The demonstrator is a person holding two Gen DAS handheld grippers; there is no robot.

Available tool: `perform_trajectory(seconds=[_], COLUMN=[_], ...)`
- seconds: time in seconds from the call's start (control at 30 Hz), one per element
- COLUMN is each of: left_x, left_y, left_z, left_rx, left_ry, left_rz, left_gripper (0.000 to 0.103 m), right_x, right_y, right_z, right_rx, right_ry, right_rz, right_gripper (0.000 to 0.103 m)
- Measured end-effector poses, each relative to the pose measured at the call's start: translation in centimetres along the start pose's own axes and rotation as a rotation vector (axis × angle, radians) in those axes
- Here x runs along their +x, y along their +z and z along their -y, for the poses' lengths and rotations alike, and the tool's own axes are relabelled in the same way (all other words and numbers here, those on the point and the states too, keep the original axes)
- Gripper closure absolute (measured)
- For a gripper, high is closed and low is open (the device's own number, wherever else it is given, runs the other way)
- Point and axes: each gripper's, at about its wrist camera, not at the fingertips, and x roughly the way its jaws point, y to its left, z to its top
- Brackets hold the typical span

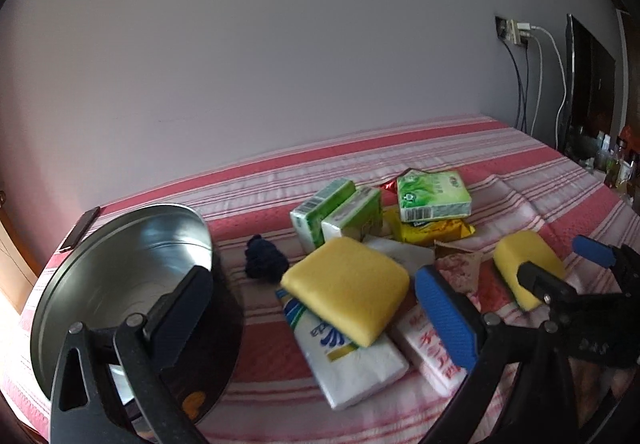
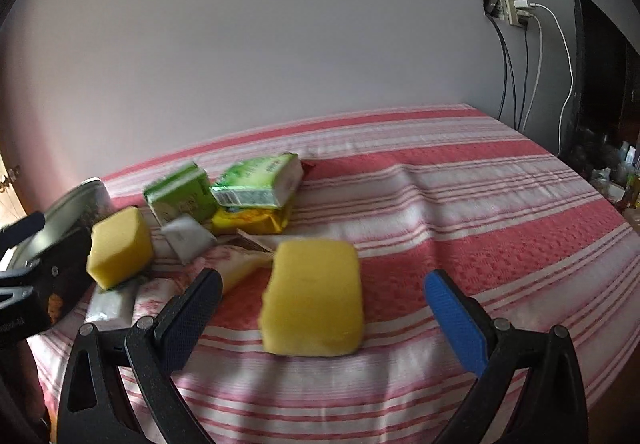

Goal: Organize objects
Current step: 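Reach the right gripper toward the large yellow sponge and close on it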

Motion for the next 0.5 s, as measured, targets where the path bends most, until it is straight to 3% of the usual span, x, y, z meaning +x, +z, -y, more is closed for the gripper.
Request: perform_trajectory(seconds=[0.33, 0.4, 0.47, 0.5], left_x=[3.0, 3.3, 3.4, 3.5], left_y=[-0.4, -0.4, -0.3, -0.3], left_z=[1.0, 0.7, 0.4, 0.3], left_rx=[0.004, -0.014, -0.029, -0.032], left_ry=[-0.014, -0.030, -0.039, -0.044], left_rz=[-0.059, -0.067, -0.059, -0.064], left_gripper=[0.000, 0.000, 0.000, 0.001], right_x=[1.8, 2.1, 2.8, 2.8], right_y=[0.3, 0.2, 0.0, -0.1], right_z=[-0.5, -0.4, -0.3, -0.4], right_rx=[-0.056, -0.056, -0.057, -0.064], right_ry=[-0.056, -0.067, -0.072, -0.073], right_rz=[-0.098, -0.121, -0.156, -0.154], right_gripper=[0.002, 0.012, 0.039, 0.040])
